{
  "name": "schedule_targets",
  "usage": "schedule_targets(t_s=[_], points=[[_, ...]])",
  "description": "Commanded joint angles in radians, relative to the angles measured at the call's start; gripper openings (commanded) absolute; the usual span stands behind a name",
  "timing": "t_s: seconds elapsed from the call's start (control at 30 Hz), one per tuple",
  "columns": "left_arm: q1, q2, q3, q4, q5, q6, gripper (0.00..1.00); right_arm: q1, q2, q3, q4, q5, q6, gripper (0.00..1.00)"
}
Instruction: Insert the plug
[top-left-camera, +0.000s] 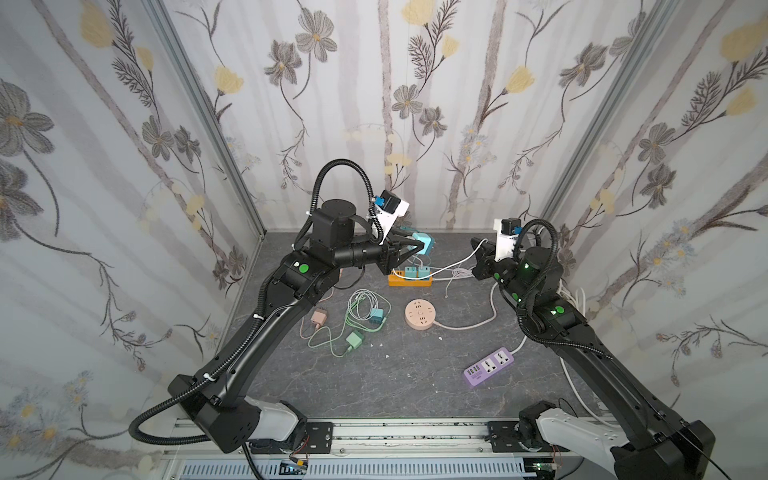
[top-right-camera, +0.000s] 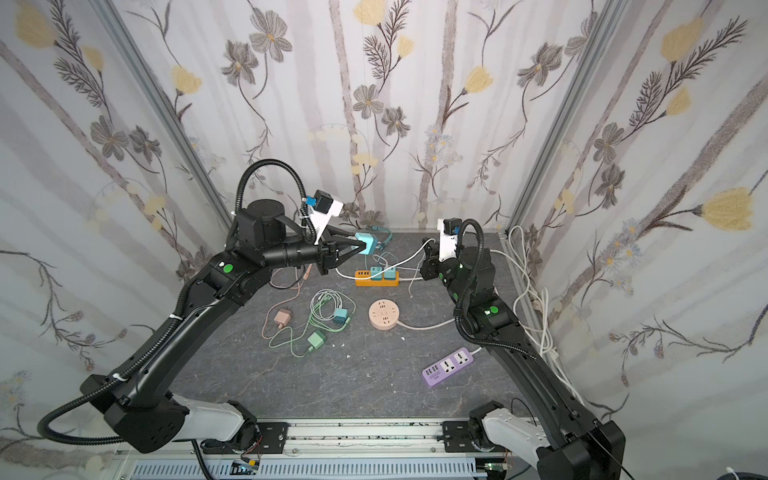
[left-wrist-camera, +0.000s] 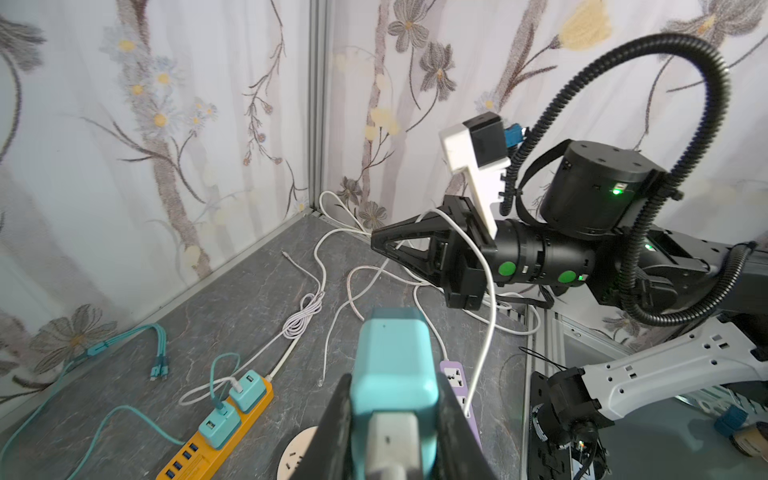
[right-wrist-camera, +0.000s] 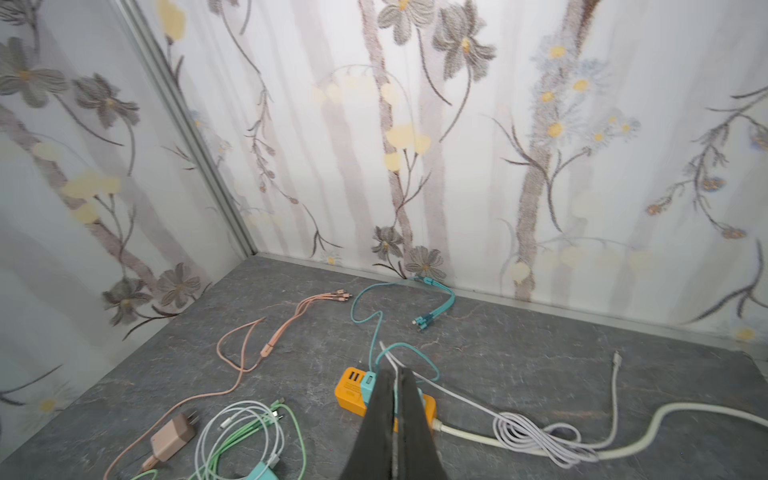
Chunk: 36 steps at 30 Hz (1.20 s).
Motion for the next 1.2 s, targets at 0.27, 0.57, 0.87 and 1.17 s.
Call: schedule_targets(t_s=[0.27, 0.57, 0.87, 1.17], points=[[-0.022, 0.202, 0.164, 0.083, 0.111, 0.106, 0.0, -0.247, 0.192, 0.112, -0.01, -0.204, 0.006, 0.0], [-0.01, 0.318, 0.33, 0.024, -0.006, 0.17, 0.0, -0.254, 0.343, 0.306, 0.057, -0.444, 0.031, 0.0], [0.095, 0.265, 0.39, 0.013, -0.098, 0.124, 0.0, -0.078, 0.458, 0.612, 0.02, -0.453, -0.008, 0.0], [0.258, 0.343, 0.445, 0.279, -0.409, 0.049, 0.0, 0.063, 0.93, 1.207, 0.06, -0.332, 0.035, 0.0]])
